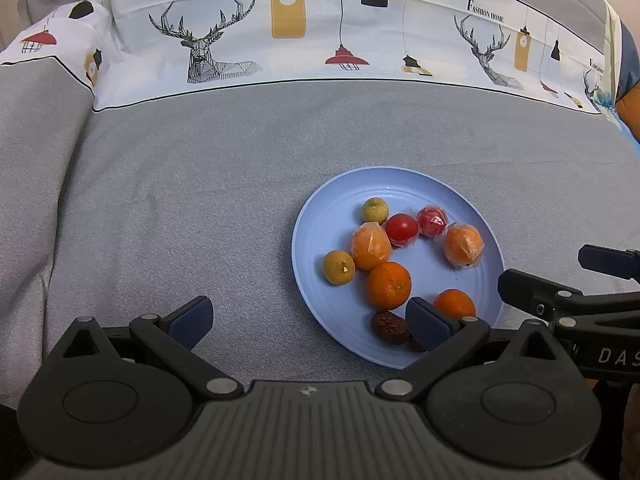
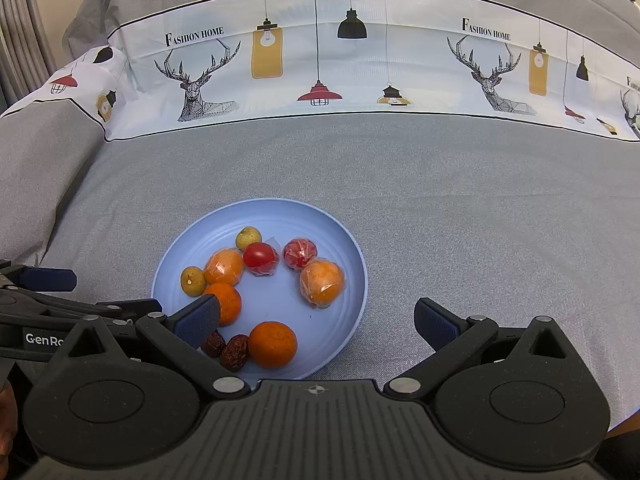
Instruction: Organize fruits
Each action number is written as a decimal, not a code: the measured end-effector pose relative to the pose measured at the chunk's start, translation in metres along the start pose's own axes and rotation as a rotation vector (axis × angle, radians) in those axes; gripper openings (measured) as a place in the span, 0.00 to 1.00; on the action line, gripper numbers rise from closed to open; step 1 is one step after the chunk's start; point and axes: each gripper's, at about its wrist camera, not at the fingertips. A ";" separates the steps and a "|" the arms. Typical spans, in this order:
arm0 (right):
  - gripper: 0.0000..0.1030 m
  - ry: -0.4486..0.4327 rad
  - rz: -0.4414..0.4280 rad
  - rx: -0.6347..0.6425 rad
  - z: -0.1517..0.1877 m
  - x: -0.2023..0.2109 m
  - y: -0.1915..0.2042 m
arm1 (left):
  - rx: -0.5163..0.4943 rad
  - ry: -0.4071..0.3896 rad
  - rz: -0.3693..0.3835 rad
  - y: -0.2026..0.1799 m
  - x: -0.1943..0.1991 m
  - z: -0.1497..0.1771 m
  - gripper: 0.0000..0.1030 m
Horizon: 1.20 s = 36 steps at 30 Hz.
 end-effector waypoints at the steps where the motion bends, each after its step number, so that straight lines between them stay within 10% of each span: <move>1: 0.99 0.000 0.000 0.000 0.000 0.000 0.000 | 0.001 0.001 0.000 0.000 0.000 0.000 0.99; 36: 0.99 0.003 0.001 -0.001 0.001 -0.002 0.001 | 0.003 0.007 0.004 0.000 -0.002 0.001 0.99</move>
Point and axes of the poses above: each gripper's, at about its wrist camera, not at the fingertips, and x roughly against the way its jaws point, y to its left, z to its underside, and after that the axes turned 2 degrees about y, right-handed
